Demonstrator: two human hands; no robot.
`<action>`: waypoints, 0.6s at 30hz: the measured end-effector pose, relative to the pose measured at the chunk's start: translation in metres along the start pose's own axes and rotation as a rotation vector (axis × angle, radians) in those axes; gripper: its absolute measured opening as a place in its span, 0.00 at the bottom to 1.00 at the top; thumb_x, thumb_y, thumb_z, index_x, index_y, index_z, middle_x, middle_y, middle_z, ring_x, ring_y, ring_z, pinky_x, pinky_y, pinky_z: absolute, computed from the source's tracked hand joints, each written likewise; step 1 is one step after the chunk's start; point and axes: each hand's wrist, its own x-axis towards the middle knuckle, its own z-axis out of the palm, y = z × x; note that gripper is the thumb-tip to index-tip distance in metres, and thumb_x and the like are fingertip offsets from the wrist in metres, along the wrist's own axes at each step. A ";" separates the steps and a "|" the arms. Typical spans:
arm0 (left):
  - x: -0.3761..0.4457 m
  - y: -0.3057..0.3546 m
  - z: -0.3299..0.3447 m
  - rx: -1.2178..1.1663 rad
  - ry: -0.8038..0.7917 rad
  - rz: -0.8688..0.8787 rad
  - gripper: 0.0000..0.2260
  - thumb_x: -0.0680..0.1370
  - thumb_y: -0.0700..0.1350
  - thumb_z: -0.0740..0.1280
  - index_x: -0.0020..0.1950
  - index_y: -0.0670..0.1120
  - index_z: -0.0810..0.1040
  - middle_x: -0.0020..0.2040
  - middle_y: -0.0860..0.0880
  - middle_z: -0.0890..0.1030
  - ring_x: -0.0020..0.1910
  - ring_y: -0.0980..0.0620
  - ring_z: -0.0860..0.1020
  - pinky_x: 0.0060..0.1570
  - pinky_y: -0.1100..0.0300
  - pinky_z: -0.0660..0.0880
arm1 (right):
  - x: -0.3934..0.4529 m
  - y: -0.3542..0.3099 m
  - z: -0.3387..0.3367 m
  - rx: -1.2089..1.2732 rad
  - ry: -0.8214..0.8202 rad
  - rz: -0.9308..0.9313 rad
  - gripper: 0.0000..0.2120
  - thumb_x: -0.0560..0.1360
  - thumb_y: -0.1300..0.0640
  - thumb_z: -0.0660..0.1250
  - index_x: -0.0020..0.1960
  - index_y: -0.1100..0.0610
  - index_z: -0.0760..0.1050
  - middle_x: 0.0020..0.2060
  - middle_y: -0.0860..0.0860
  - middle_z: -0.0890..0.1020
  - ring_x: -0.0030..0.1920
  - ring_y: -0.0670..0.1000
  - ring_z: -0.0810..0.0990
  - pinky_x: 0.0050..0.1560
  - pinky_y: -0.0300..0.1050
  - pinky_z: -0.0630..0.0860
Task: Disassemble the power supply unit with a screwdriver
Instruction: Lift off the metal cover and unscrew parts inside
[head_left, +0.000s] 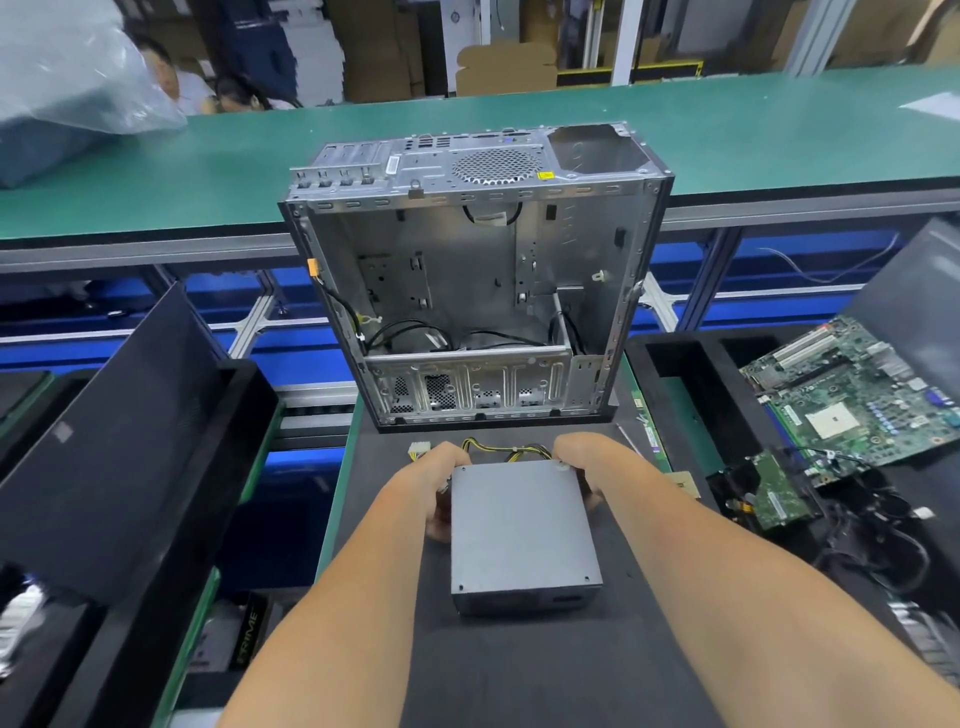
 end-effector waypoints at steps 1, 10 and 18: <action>0.000 0.000 0.000 -0.006 0.005 0.002 0.10 0.62 0.41 0.64 0.43 0.43 0.73 0.39 0.45 0.81 0.40 0.43 0.82 0.51 0.43 0.77 | -0.002 0.001 0.000 0.012 0.008 -0.014 0.08 0.79 0.65 0.55 0.44 0.64 0.70 0.41 0.61 0.75 0.45 0.61 0.79 0.53 0.57 0.78; -0.007 0.000 0.001 0.007 -0.021 0.018 0.10 0.65 0.40 0.64 0.46 0.42 0.73 0.41 0.43 0.82 0.42 0.42 0.83 0.51 0.43 0.78 | -0.003 0.003 -0.001 0.029 0.002 0.014 0.13 0.80 0.60 0.56 0.58 0.65 0.74 0.57 0.62 0.80 0.54 0.61 0.82 0.58 0.59 0.79; -0.008 0.034 0.012 0.798 0.178 0.412 0.13 0.73 0.46 0.67 0.33 0.44 0.67 0.33 0.48 0.69 0.34 0.49 0.68 0.31 0.61 0.62 | -0.002 0.005 -0.001 -0.016 -0.025 0.004 0.10 0.81 0.60 0.57 0.52 0.65 0.74 0.50 0.60 0.81 0.49 0.59 0.82 0.56 0.57 0.80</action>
